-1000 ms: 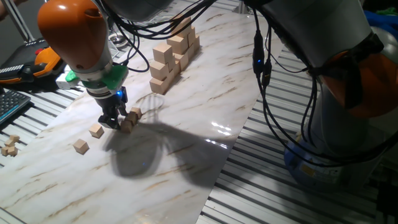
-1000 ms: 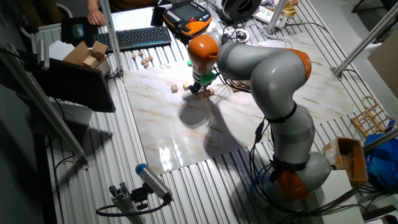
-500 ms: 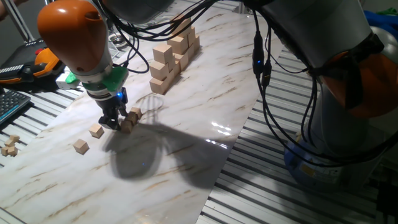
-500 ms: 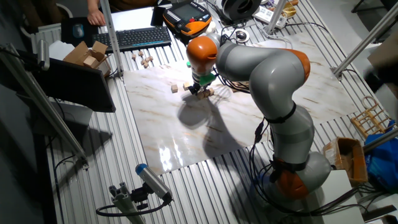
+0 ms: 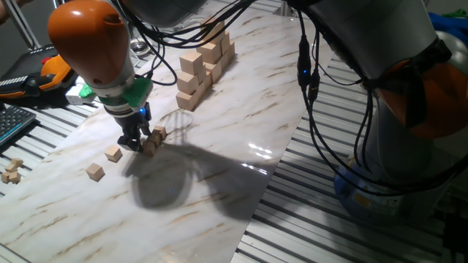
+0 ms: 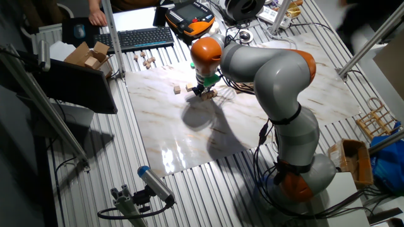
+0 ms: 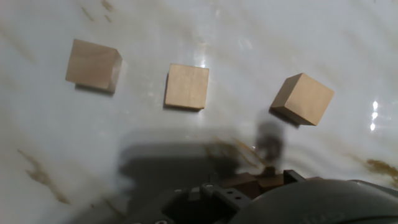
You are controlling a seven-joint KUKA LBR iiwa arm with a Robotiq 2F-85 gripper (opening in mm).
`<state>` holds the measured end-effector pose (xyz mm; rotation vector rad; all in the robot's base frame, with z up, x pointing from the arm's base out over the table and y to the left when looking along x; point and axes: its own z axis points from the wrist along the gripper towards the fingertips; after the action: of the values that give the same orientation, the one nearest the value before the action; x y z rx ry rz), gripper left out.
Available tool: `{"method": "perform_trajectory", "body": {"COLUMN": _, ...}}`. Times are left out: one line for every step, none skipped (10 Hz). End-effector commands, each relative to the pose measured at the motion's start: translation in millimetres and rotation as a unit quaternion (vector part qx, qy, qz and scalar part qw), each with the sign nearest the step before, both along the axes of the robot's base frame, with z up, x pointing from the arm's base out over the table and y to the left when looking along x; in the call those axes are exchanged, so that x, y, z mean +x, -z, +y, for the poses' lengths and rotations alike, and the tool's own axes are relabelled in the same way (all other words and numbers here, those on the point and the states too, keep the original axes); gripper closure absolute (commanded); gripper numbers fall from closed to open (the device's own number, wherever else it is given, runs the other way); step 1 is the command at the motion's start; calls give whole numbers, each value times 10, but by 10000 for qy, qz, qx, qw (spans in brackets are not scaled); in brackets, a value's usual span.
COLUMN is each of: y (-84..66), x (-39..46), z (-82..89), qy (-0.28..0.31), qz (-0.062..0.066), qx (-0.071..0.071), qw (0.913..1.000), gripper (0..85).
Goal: Stack the blocks into a pyramid shape
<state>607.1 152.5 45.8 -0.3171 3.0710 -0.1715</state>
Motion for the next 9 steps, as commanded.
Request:
{"method": "perform_trajectory", "body": {"y": -6, "x": 1, "z": -9, "qy": -1, "qz": 0, "qx": -1, "qw": 10000, "gripper": 340}}
{"method": "perform_trajectory", "body": {"y": -13, "x": 3, "z": -21, "qy": -16, "qz": 10, "qx": 5, "qw": 10000, "gripper": 340}}
{"method": "perform_trajectory", "body": {"y": -14, "x": 4, "z": -25, "qy": -16, "qz": 10, "qx": 5, "qw": 10000, "gripper": 340}}
{"method": "perform_trajectory", "body": {"y": -19, "x": 6, "z": -36, "qy": -30, "qz": 19, "qx": 4, "qw": 10000, "gripper": 340}}
{"method": "perform_trajectory", "body": {"y": -19, "x": 4, "z": -30, "qy": -29, "qz": 26, "qx": 12, "qw": 10000, "gripper": 340}}
{"method": "perform_trajectory", "body": {"y": -30, "x": 12, "z": -7, "qy": -13, "qz": 40, "qx": 13, "qw": 10000, "gripper": 340}}
{"method": "perform_trajectory", "body": {"y": -53, "x": 22, "z": 29, "qy": 30, "qz": 82, "qx": 23, "qw": 10000, "gripper": 340}}
{"method": "perform_trajectory", "body": {"y": -84, "x": 37, "z": 78, "qy": 73, "qz": 124, "qx": 47, "qw": 9999, "gripper": 340}}
{"method": "perform_trajectory", "body": {"y": -112, "x": 57, "z": 137, "qy": 137, "qz": 157, "qx": 88, "qw": 9997, "gripper": 340}}
